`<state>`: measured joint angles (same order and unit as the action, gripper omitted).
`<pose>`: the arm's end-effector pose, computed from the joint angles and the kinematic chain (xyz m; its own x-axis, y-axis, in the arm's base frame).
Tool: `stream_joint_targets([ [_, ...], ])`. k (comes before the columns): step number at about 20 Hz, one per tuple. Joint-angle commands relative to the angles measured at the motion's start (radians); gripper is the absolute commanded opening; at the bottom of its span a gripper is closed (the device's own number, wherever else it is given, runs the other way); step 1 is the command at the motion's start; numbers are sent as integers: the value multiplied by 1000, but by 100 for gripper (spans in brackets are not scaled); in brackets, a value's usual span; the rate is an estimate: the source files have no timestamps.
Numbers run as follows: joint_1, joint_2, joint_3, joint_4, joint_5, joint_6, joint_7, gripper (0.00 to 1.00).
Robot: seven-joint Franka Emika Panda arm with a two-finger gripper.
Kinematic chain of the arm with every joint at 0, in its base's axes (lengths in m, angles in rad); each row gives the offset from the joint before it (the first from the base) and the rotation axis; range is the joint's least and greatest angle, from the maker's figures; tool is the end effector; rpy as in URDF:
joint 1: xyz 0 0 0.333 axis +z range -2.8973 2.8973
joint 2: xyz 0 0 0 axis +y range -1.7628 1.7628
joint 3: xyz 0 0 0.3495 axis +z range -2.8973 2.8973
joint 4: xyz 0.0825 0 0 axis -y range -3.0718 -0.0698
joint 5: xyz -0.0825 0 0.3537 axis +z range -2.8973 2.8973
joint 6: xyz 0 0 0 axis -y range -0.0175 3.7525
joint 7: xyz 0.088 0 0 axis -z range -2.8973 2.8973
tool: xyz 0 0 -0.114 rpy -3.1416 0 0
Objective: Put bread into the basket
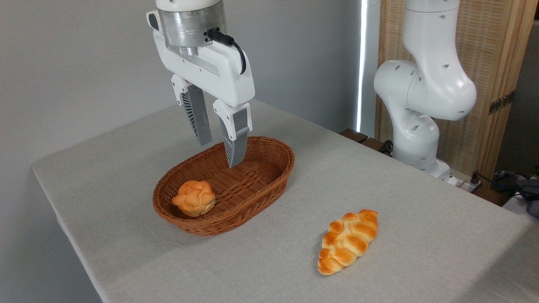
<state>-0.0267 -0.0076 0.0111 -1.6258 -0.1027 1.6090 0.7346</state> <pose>0.5238 -0.0195 0.6345 0.7349 -0.6754 0.0617 -0.6781 -0.7303 0.0824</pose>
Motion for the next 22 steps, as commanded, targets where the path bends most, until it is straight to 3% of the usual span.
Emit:
stream_joint_targets([
  [1, -2, 0, 7, 12, -8, -12, -10, 100],
  [14, 2, 0, 10, 7, -6, -11, 5, 100],
  [17, 2, -6, 55, 0, -3, -12, 6, 100],
  [22, 2, -104, 95, -129, 52, 12, 6, 100],
])
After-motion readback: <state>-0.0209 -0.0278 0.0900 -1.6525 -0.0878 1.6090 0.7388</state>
